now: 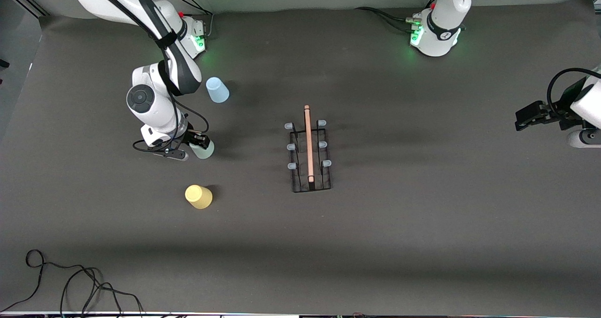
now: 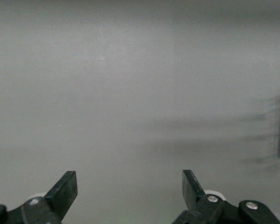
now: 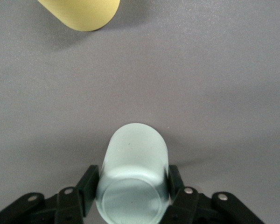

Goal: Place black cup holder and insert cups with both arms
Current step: 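Lower the right gripper around the pale green cup and close it, then carry the green cup with the right gripper onto a rack peg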

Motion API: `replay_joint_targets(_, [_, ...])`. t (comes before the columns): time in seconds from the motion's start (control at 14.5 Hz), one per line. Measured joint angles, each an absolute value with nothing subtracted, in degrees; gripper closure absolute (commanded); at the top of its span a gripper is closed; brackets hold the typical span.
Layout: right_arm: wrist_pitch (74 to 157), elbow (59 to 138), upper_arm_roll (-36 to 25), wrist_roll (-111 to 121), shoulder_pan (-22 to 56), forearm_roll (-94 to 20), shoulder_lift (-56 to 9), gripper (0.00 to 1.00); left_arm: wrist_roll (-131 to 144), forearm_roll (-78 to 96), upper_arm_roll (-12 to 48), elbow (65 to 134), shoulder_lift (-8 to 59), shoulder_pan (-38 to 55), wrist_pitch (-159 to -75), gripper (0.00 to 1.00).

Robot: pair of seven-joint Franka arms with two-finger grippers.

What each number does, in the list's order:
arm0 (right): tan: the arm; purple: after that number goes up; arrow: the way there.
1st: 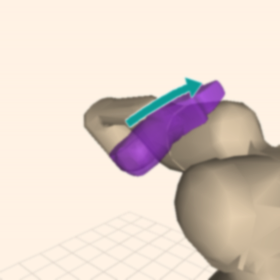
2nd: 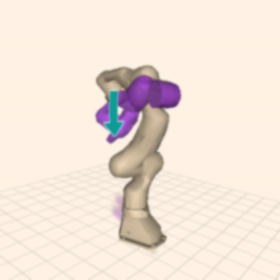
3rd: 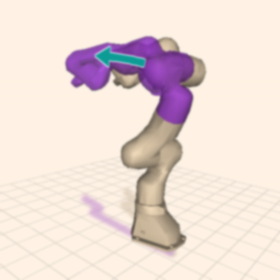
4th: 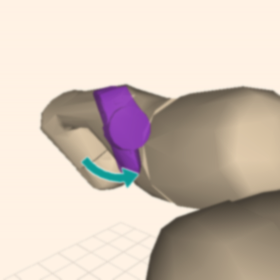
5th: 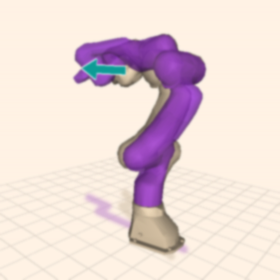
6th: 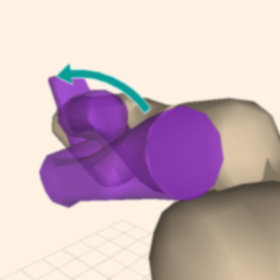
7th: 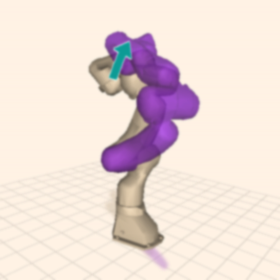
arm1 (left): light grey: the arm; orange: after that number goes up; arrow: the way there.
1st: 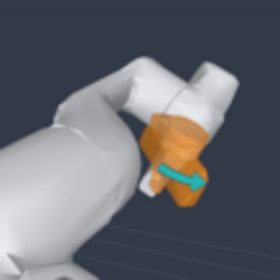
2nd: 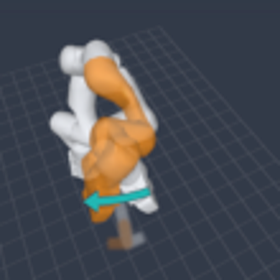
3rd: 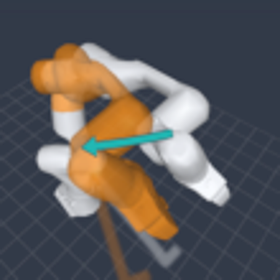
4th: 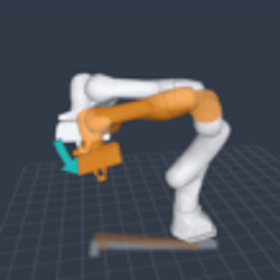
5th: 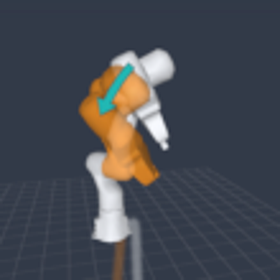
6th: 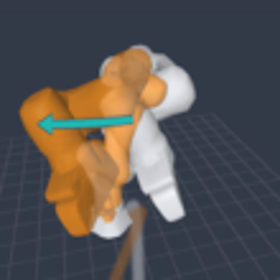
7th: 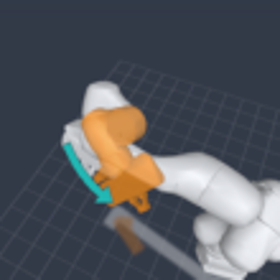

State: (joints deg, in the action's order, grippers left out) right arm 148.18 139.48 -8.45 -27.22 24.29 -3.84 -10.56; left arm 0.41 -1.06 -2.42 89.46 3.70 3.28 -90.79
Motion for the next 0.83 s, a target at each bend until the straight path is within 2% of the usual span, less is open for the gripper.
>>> replay_joint_targets(0.14, [148.2, 139.3, -8.5, -27.2, 24.3, -3.8, -10.3, 0.95, 0.4, -1.1, -2.5, 89.3, 3.7, 3.3, -90.4, 0.00])
replay_joint_targets(0.34, [145.1, 137.7, -8.5, -27.2, 24.3, -3.8, -7.9, 0.95, 0.4, -1.1, -2.5, 89.2, 3.2, 3.3, -88.3, 0.00])
replay_joint_targets(0.62, [130.2, 131.8, -8.4, -30.6, 24.3, -3.9, -1.9, 0.95, 0.4, -1.1, -2.5, 89.4, 3.1, 3.3, -88.2, 0.00])
replay_joint_targets(0.83, [123.5, 126.2, -7.9, -36.7, 26.9, -4.0, -0.6, 0.95, 0.4, -1.1, -2.5, 89.6, 3.1, 3.3, -88.2, 0.00])
